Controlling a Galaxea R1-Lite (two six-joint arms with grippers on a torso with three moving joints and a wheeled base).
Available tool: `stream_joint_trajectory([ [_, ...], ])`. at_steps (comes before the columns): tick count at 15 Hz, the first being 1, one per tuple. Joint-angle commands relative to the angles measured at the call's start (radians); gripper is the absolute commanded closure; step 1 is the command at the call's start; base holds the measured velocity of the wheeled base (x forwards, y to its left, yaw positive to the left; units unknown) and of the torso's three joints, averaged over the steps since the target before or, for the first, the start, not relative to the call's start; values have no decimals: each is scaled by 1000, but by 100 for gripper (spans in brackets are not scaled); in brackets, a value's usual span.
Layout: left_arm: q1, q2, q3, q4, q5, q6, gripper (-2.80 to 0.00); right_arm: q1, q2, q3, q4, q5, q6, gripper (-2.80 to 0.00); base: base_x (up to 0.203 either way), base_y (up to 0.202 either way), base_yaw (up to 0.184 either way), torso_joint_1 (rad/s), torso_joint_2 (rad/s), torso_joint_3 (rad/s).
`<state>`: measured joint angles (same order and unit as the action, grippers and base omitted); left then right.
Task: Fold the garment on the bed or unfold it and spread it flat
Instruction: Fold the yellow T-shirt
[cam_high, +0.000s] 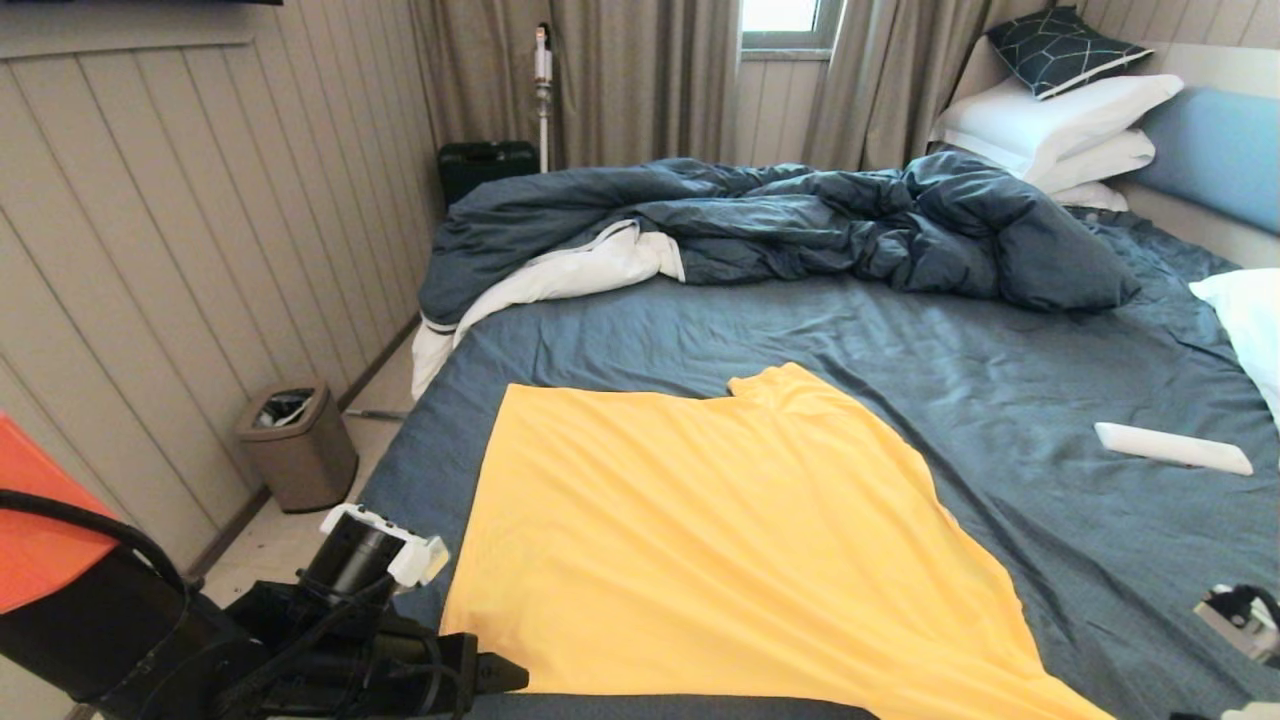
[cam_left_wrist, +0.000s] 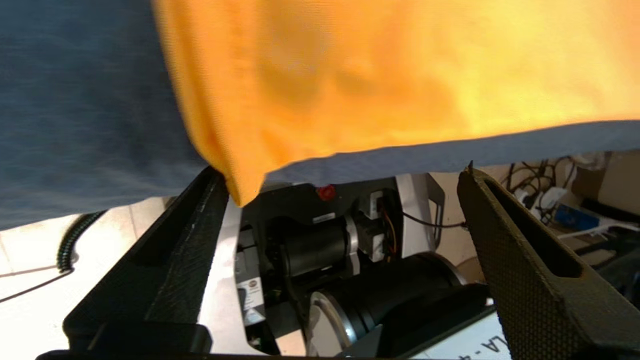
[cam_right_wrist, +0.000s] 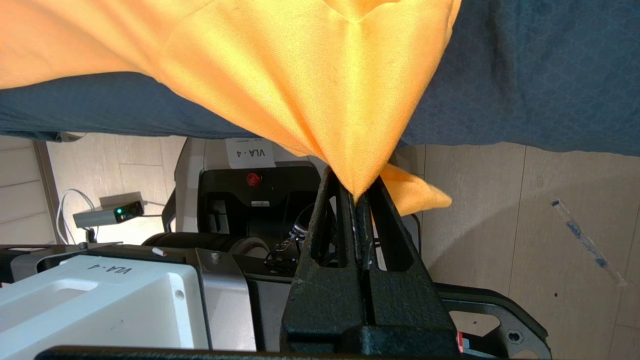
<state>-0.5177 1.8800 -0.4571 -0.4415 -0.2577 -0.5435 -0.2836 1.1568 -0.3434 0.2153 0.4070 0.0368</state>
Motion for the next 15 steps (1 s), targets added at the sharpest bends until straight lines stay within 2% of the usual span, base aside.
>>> stream_joint_trajectory([
  [1,-19,1,-18,-1,-2,-19,-280,0,1,0,1,3,0,0,0,0,0,0,0,0],
  [6,-33,8,-20,-2,0,-30,-280,0,0,1,1,3,0,0,0,0,0,0,0,0],
  [7,-33,10,-18,-2,0,-29,0,0,0,1,1,3,0,0,0,0,0,0,0,0],
  [15,-33,19,-19,-13,9,-30,0,3,-33,3,2,3,-2,0,0,0,0,0,0,0],
])
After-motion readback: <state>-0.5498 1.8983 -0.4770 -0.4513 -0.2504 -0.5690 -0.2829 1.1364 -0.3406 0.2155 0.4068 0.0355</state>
